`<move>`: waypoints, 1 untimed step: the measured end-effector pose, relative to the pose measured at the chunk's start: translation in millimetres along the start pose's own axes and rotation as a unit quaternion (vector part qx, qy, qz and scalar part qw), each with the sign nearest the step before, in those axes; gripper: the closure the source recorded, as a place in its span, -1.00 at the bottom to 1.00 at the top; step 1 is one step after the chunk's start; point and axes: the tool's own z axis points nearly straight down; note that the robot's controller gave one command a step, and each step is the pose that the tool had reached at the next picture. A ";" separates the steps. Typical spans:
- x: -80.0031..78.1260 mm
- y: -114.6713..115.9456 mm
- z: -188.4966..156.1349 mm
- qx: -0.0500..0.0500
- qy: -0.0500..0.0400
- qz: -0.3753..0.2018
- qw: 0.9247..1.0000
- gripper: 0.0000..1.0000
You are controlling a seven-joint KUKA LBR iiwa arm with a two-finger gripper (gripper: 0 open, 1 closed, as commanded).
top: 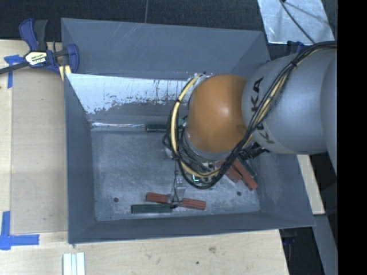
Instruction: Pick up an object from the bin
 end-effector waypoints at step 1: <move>18.3 18.2 73.7 0.000 -0.001 0.039 0.999 -1.00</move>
Offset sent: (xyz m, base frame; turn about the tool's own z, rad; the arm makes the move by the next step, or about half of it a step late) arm -0.0175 0.0179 -0.0702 0.0793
